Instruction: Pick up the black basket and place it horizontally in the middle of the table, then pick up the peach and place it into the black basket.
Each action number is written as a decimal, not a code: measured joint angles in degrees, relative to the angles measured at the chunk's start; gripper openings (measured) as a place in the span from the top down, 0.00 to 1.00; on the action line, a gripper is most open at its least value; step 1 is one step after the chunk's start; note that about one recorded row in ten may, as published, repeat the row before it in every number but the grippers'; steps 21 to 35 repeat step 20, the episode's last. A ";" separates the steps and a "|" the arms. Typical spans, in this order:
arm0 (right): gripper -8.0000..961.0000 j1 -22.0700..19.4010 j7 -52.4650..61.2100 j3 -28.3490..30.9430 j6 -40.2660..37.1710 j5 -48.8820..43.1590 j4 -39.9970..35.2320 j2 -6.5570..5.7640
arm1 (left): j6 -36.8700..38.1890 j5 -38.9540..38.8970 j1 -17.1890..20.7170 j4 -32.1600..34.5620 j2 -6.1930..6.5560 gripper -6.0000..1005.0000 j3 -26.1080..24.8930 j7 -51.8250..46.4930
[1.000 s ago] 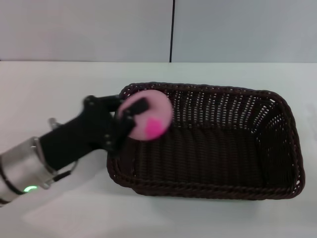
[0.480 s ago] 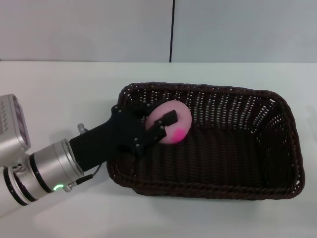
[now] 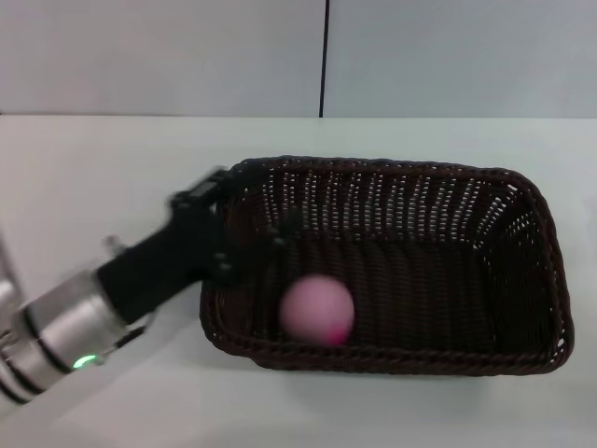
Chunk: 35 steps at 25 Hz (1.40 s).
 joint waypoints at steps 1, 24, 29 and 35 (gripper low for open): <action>0.53 -0.35 -0.01 1.46 0.17 0.00 0.47 0.00 | -0.42 -0.01 2.84 0.46 0.09 0.32 -4.75 2.51; 0.53 1.37 -20.42 18.38 -3.12 -0.68 17.53 0.39 | -2.17 -0.02 17.36 -4.55 -0.02 0.19 -35.55 24.38; 0.53 1.37 -20.42 18.38 -3.12 -0.68 17.53 0.39 | -2.17 -0.02 17.36 -4.55 -0.02 0.19 -35.55 24.38; 0.53 1.37 -20.42 18.38 -3.12 -0.68 17.53 0.39 | -2.17 -0.02 17.36 -4.55 -0.02 0.19 -35.55 24.38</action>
